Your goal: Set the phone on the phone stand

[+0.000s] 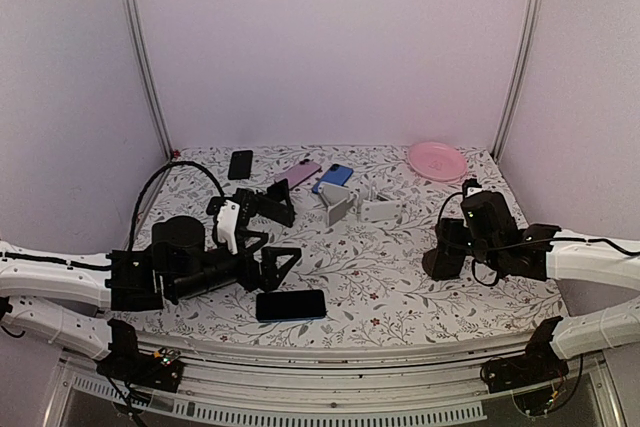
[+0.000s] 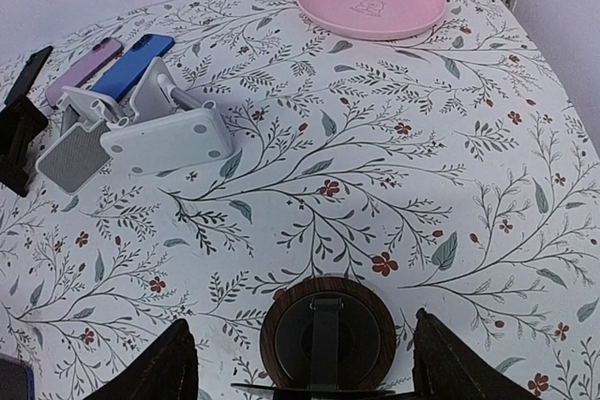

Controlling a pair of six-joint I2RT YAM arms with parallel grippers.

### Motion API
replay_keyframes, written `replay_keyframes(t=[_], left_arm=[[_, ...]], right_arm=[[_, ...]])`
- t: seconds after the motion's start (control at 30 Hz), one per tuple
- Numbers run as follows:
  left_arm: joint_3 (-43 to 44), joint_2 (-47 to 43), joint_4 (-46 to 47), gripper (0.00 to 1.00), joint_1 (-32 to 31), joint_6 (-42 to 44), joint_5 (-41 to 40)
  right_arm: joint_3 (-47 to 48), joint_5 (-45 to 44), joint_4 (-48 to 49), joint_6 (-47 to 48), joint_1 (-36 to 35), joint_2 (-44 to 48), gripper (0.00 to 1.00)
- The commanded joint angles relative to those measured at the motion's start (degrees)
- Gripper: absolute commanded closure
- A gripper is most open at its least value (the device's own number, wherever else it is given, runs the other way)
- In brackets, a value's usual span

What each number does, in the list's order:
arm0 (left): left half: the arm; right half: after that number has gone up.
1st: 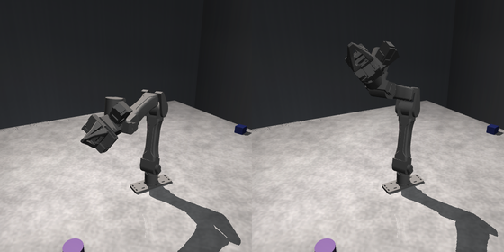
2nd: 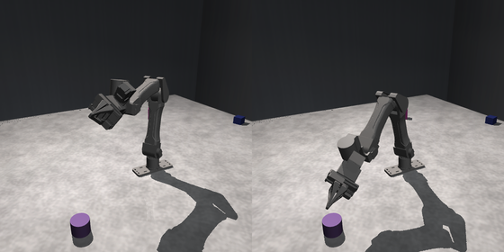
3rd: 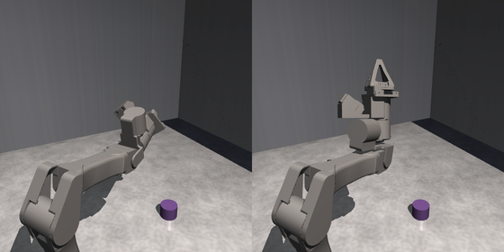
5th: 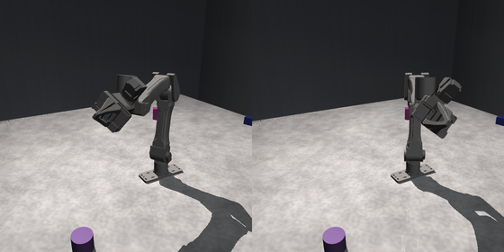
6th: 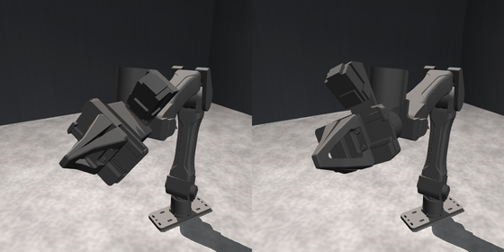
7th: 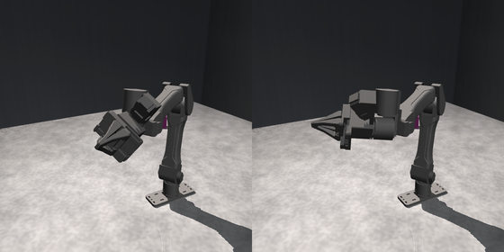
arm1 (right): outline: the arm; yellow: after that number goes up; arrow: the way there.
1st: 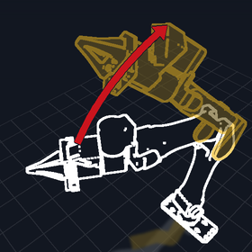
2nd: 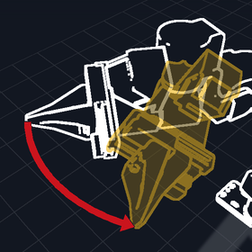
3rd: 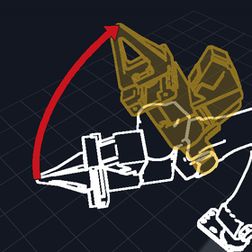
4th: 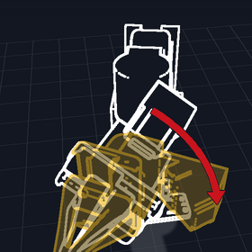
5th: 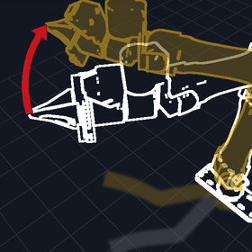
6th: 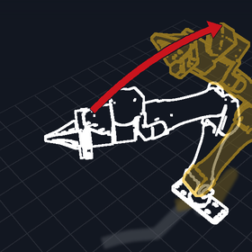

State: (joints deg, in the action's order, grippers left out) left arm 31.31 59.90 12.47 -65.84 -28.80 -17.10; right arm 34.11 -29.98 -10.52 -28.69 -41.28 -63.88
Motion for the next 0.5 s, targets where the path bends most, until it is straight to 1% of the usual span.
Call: replay_keyframes(t=[0.0, 0.07, 0.23, 0.47], left_arm=[[-0.32, -0.82, -0.25, 0.03, 0.80, -0.17, 0.40], [-0.41, -0.83, -0.26, 0.03, 0.79, -0.19, 0.32], [-0.43, -0.79, -0.08, 0.03, 0.76, -0.15, 0.32], [-0.81, -1.01, -0.01, 0.03, 0.73, -0.29, 0.40]], right_arm=[[-0.32, -1.01, 1.77, -2.50, 0.18, -0.17, 0.74], [0.00, -1.09, 1.07, -2.69, 0.23, -0.47, 0.73], [1.31, -0.85, -0.23, -2.97, 0.18, -1.60, 0.66], [2.18, 0.41, -0.34, -2.97, 0.21, -2.48, 0.46]])
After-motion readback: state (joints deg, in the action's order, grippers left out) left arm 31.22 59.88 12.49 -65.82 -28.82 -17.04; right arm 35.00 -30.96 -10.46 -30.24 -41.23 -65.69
